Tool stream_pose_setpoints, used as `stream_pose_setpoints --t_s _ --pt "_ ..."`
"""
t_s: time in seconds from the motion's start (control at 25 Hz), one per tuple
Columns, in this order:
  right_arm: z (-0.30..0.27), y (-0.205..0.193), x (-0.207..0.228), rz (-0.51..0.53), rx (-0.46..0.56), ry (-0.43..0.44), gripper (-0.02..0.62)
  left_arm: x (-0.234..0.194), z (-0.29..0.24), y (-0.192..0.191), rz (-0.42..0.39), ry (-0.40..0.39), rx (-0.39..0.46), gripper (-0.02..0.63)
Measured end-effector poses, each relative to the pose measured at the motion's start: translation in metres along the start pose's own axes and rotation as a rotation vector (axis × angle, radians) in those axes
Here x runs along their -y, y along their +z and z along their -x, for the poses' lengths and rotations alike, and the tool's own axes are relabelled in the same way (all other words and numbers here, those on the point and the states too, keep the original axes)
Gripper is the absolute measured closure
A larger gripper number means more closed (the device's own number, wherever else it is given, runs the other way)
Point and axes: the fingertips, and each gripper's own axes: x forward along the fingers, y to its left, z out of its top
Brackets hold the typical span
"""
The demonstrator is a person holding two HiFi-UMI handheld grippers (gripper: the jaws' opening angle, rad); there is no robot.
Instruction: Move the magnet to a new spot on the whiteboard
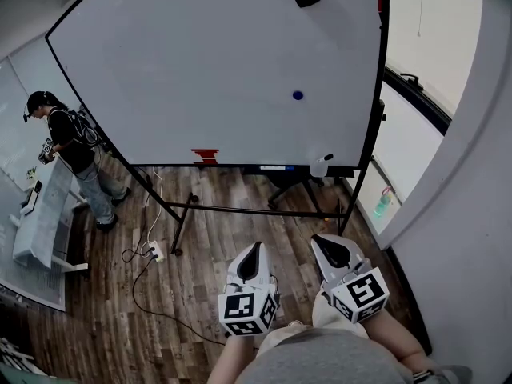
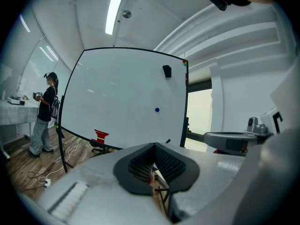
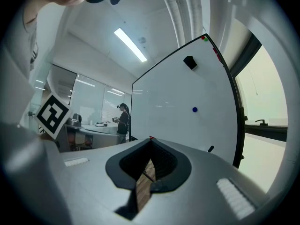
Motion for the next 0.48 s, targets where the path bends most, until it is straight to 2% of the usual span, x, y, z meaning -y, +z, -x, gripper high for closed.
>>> stream_pose_setpoints --t_s 0.48 --pt "-0.0051 0.0023 -0.0015 0.005 -0.004 0.011 0.598 -0.0032 0.0005 -0.0021 0.015 0.019 0.005 0.601"
